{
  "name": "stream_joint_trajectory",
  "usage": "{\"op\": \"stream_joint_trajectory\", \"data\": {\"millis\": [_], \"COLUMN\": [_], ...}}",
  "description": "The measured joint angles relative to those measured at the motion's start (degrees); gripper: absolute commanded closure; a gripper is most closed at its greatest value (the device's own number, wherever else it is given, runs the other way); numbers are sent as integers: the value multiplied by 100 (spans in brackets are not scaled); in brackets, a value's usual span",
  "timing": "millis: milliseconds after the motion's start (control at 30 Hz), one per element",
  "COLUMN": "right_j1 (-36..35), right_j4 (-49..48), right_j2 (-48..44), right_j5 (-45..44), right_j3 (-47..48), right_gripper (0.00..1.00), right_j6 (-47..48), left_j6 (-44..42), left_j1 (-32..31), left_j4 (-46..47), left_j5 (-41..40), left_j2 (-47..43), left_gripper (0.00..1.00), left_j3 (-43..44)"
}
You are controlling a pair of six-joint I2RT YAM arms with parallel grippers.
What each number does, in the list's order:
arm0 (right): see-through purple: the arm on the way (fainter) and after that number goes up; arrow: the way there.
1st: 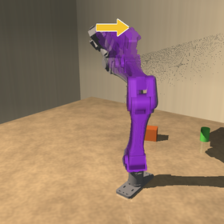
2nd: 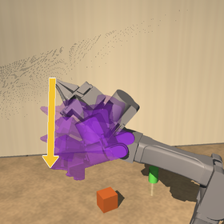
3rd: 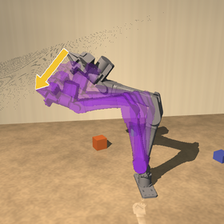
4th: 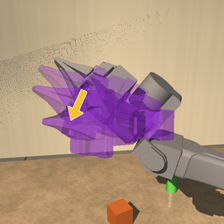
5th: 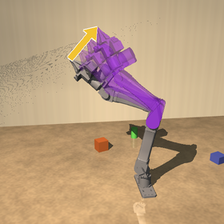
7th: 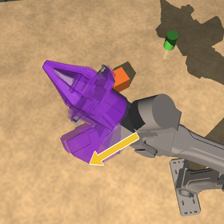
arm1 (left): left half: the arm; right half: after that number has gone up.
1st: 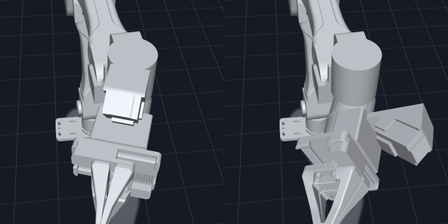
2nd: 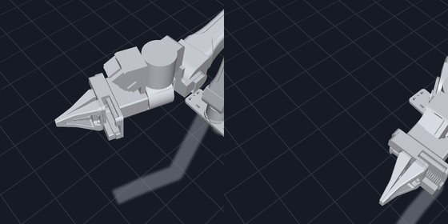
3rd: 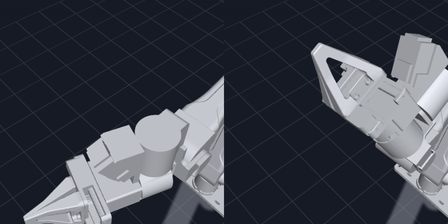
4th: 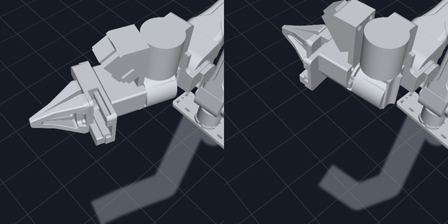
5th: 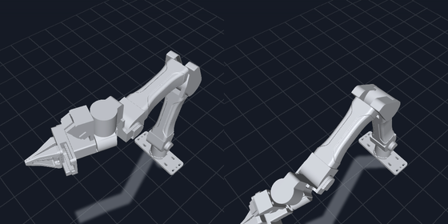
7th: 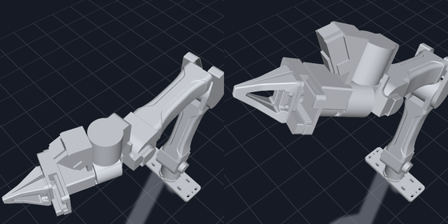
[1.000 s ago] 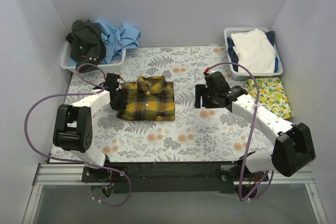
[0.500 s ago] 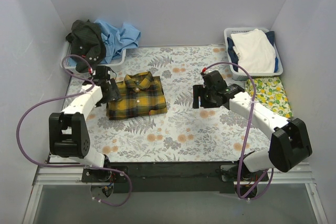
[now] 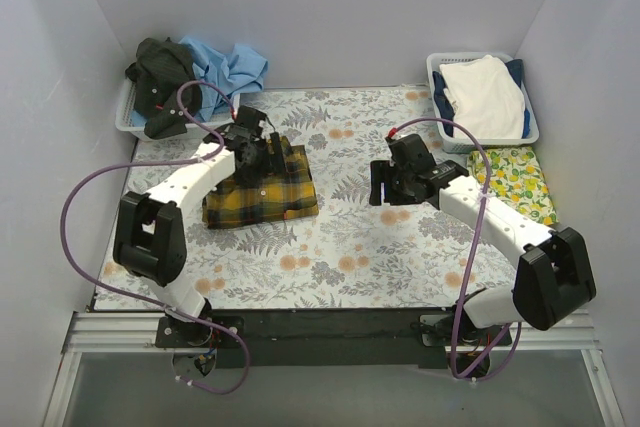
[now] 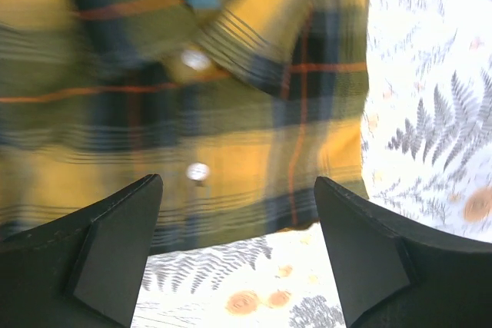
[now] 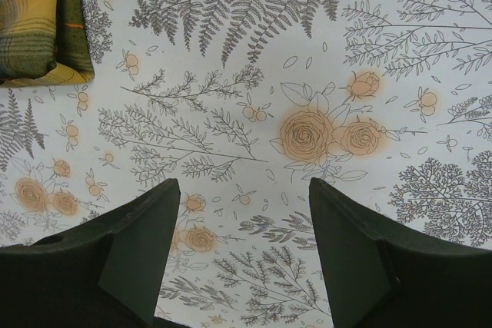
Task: Fold and stack the long sleeve shirts
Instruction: Neatly place the folded shirt to the corner
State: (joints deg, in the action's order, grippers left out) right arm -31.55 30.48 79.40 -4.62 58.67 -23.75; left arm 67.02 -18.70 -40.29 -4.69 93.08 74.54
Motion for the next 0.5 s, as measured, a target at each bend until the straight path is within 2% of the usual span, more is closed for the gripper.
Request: {"op": "stream_joint_trajectory", "data": {"millis": [133, 500], "right_j1": [46, 79], "right_j4": [-37, -149], "right_j2": [-90, -138], "right_j5": [-15, 0], "right_j3": [-70, -341], "right_gripper": [23, 24], "right_j6": [-2, -105], "left_j6": [192, -52], "left_j1": [-389, -573], "left_j4": [31, 11], "left_j5": [157, -205], "left_j2": [374, 1117], "left_gripper": [19, 19], "left_j3": [-55, -232]}}
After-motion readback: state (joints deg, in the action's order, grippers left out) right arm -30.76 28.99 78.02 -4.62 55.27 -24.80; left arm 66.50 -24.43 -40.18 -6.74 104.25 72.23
